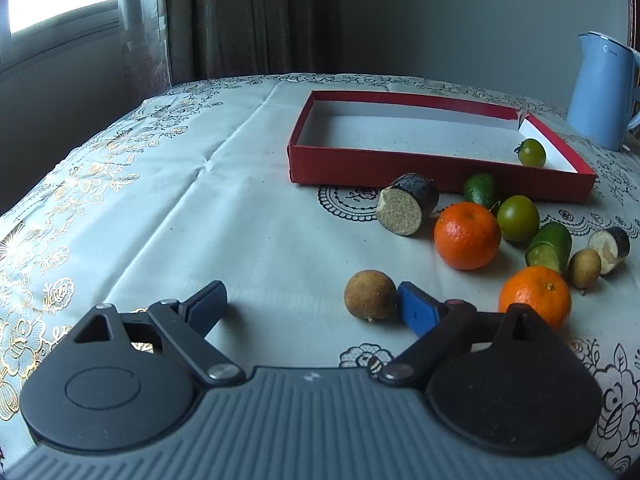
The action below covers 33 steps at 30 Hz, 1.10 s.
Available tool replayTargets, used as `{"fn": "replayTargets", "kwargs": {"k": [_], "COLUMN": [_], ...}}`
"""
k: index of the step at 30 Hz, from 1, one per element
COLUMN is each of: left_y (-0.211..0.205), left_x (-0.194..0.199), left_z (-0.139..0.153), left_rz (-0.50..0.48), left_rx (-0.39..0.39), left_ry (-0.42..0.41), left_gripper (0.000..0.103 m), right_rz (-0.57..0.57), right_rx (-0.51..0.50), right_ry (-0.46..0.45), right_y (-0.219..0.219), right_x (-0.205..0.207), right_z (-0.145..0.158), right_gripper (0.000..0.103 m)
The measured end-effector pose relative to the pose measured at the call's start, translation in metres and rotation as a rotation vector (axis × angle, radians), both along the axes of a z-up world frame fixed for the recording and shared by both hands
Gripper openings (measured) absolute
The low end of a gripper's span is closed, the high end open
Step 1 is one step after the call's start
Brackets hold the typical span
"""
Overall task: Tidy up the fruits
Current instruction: 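Lower the left gripper onto the small brown round fruit and close, then carry the brown fruit into the tray and open the left gripper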
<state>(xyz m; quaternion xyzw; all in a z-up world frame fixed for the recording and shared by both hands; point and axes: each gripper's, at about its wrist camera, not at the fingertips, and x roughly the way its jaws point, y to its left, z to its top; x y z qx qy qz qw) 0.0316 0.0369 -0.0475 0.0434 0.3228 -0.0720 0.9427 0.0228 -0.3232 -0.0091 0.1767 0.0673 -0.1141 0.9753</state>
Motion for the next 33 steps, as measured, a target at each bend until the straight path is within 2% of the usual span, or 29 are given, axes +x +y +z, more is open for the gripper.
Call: {"fn": "replayTargets", "kwargs": {"k": [2,5,7,14,23,33], "left_y": [-0.001,-0.003,-0.005,-0.017,-0.012,-0.027], "left_x": [-0.001,-0.004,-0.006,-0.009,-0.009,-0.003], "left_z": [0.000,0.001,0.001,0.005,0.011,0.035], "left_rz": [-0.001,-0.015,-0.027,-0.055,-0.032,-0.010], "left_rx": [-0.001,0.004,0.009,0.044,0.033,0.064], "left_ry": [-0.003,-0.020,-0.032,-0.040,-0.047,-0.101], "left_gripper": [0.090,0.078,0.063,0.026,0.024,0.024], "right_rz": [-0.003,0.000,0.001,-0.005,-0.003,-0.004], "right_rx": [-0.003,-0.002,-0.004,-0.024,-0.040,-0.038], "right_ry": [-0.004,-0.006,-0.007,-0.008,-0.016,-0.017], "right_y": [0.000,-0.002,-0.002,0.000,0.004,0.005], "right_x": [0.000,0.000,0.000,0.000,0.000,-0.002], "right_z": [0.001,0.001,0.001,0.001,0.001,0.001], "right_gripper": [0.086,0.086,0.086,0.086,0.086,0.086]}}
